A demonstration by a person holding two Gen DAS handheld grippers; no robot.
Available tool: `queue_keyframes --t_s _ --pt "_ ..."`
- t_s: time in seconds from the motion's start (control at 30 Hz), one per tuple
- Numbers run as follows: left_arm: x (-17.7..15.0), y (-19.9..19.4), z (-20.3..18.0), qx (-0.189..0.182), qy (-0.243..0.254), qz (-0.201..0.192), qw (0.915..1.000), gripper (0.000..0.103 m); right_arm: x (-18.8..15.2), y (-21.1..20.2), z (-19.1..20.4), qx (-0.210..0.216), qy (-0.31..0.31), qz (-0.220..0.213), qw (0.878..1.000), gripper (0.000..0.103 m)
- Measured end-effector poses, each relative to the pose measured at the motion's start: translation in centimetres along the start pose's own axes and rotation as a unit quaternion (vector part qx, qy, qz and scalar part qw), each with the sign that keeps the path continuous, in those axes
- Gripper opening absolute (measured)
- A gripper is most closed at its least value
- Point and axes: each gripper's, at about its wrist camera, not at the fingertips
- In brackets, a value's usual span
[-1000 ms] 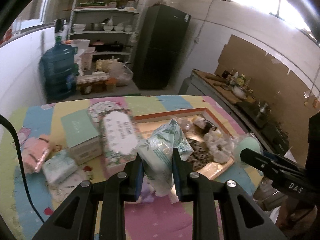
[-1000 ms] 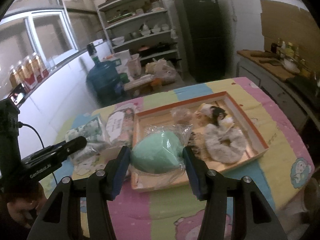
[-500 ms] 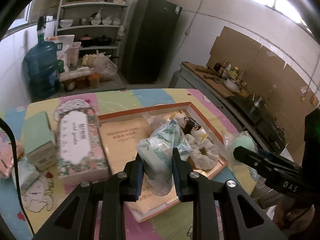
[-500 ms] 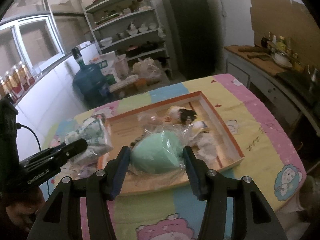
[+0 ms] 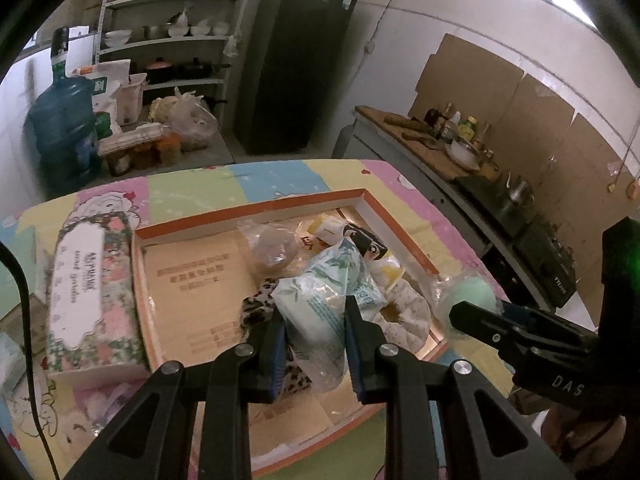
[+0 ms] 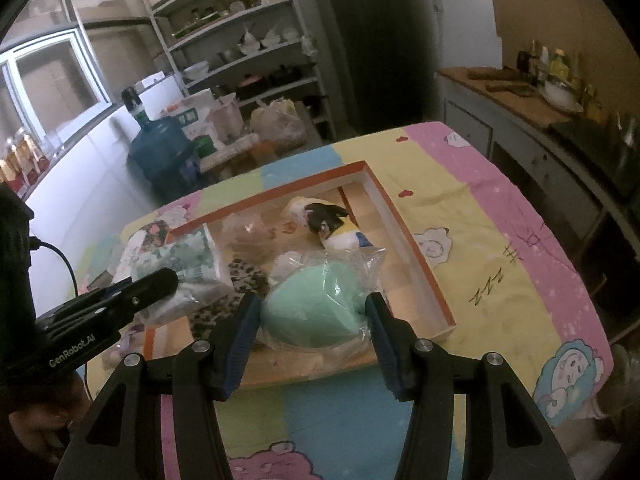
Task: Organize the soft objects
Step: 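Lower the tissue pack and sponge into the box and open both grippers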
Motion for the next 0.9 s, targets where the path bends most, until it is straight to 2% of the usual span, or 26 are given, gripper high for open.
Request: queue_keyframes --t_s 0.4,0.9 --pt "0.2 4.0 -1.0 0.011 -0.002 0.023 0.9997 0.026 0.4 3.5 -1.8 0.008 -0.012 0.029 0.999 0.056" --pt "-0.5 6.6 -0.5 0.027 -0.008 0.041 0.9988 0.026 0.3 5.9 -2.3 0.020 -0.025 0.053 0.998 0.056"
Point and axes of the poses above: each gripper's, at about its wrist camera, not at the fingertips, and y roughly the way its jaws point, z to its left, x to its top, and after that the axes turned 7 degrees about -z, right-handed
